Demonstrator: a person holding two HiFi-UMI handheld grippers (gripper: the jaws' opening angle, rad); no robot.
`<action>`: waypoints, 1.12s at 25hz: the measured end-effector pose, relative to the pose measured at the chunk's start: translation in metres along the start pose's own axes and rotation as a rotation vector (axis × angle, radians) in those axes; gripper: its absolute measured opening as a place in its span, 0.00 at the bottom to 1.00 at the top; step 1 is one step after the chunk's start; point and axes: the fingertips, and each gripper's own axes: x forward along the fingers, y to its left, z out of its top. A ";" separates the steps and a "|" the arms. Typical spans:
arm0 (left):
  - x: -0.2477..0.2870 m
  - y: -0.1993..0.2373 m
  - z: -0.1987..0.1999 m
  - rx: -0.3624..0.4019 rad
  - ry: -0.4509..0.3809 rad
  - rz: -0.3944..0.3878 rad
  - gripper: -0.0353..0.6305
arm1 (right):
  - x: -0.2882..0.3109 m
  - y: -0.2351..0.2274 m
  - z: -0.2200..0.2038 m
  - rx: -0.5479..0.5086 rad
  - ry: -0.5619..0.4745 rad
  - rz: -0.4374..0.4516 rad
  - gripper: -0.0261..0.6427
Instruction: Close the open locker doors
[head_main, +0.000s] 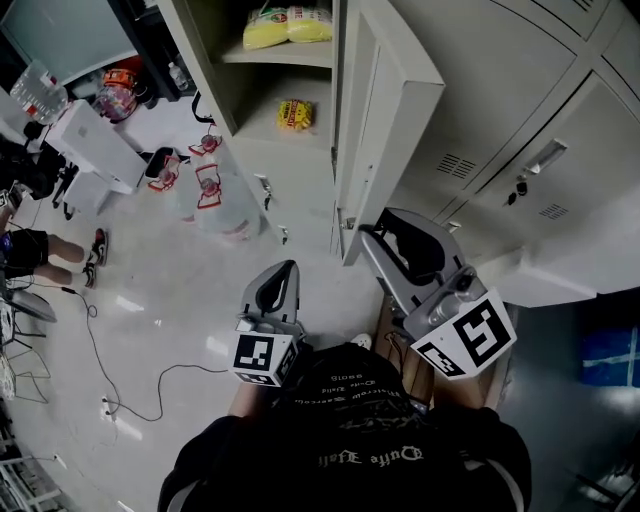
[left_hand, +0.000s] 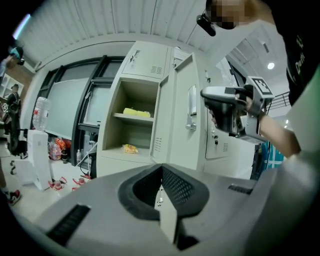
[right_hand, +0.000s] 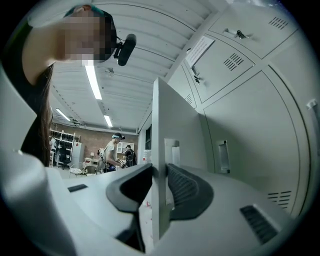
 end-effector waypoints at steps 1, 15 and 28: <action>0.000 0.004 -0.001 0.004 -0.002 0.005 0.06 | 0.003 0.002 0.000 -0.006 -0.004 0.000 0.19; -0.021 0.096 -0.018 -0.004 0.055 0.124 0.06 | 0.085 0.053 -0.010 -0.068 -0.044 0.063 0.15; -0.022 0.161 -0.024 -0.010 0.086 0.080 0.06 | 0.173 0.063 -0.020 -0.123 -0.026 -0.009 0.08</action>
